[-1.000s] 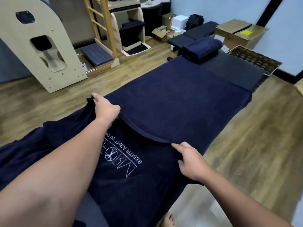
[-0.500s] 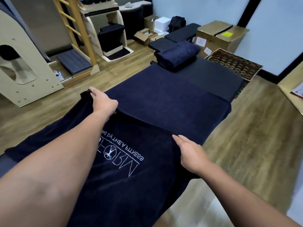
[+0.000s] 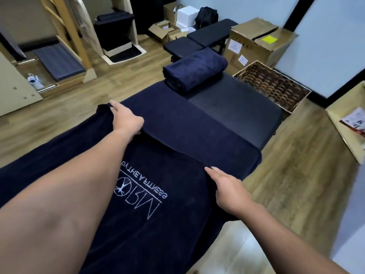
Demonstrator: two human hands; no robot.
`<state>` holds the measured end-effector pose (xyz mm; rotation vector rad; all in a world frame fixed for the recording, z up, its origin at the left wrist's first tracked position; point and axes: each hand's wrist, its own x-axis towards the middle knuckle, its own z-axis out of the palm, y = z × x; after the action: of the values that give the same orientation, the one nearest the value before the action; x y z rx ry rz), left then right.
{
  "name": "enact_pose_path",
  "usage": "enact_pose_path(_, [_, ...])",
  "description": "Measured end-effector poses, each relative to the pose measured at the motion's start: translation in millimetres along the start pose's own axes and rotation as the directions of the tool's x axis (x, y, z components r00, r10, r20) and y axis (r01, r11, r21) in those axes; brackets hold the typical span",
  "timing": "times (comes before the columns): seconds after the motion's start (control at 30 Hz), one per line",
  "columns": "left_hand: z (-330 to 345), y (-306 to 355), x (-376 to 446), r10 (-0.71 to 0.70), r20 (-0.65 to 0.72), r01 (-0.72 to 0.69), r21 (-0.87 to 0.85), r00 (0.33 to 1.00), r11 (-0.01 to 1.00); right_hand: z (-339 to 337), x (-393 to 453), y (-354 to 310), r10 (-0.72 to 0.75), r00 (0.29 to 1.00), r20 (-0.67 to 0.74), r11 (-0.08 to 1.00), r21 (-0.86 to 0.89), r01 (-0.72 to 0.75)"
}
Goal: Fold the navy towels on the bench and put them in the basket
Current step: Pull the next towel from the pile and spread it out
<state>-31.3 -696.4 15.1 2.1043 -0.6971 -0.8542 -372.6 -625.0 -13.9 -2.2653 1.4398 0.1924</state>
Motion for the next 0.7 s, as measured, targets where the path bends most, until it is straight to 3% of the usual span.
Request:
enact_pose_path(0.27, [71, 58, 41, 0.015, -0.039, -0.014, 0.019, 0.999, 1.0, -37, 54, 79, -0.026, 0.999, -0.023, 0.996, 0.087, 0.028])
enact_pose_path(0.47, [134, 96, 64, 0.036, -0.035, -0.032, 0.123, 0.999, 0.992, -58, 91, 147, -0.047, 0.999, 0.024, 0.996, 0.079, 0.045])
enact_pose_path(0.7, [190, 124, 95, 0.039, -0.05, -0.033, 0.117, 0.998, 0.993, -69, 121, 200, -0.091, 0.991, 0.095, 0.988, 0.137, 0.077])
